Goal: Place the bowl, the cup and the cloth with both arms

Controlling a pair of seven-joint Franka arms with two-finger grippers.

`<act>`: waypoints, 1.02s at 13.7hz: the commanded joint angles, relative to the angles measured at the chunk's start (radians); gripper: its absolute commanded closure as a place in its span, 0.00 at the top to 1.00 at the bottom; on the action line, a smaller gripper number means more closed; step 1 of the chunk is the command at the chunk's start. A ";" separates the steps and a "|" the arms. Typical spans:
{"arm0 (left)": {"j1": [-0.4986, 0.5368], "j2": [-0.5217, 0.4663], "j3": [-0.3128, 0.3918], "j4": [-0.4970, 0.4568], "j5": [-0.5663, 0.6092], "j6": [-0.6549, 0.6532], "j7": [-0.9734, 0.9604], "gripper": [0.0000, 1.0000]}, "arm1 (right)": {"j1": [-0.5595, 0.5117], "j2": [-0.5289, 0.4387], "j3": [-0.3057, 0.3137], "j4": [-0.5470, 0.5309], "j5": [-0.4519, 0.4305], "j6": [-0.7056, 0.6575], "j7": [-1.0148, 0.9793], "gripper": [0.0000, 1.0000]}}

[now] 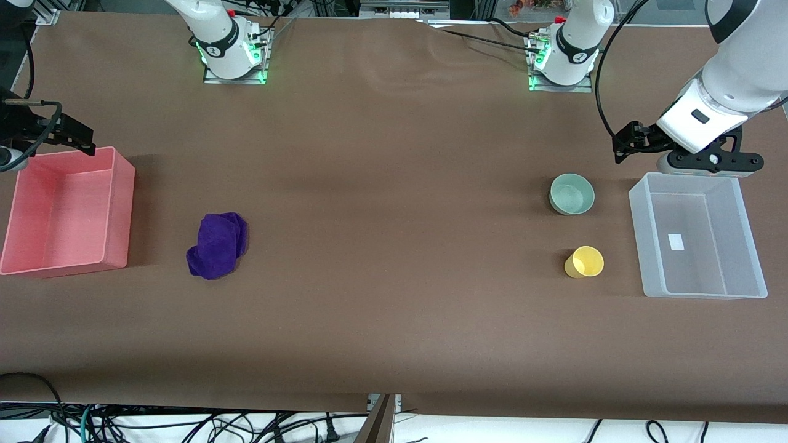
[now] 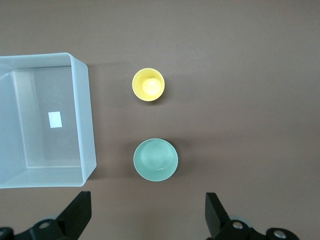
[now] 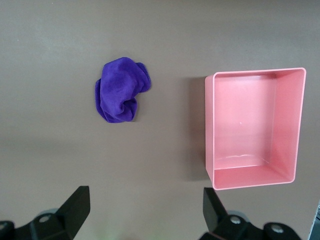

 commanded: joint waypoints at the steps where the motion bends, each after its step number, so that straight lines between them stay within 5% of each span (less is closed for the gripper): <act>1: 0.007 0.003 -0.005 0.023 -0.023 -0.023 -0.006 1.00 | 0.005 0.000 0.004 0.004 0.007 -0.012 0.002 1.00; 14: 0.007 0.003 -0.007 0.025 -0.023 -0.023 -0.006 1.00 | 0.003 0.020 0.003 0.024 0.010 -0.010 0.006 1.00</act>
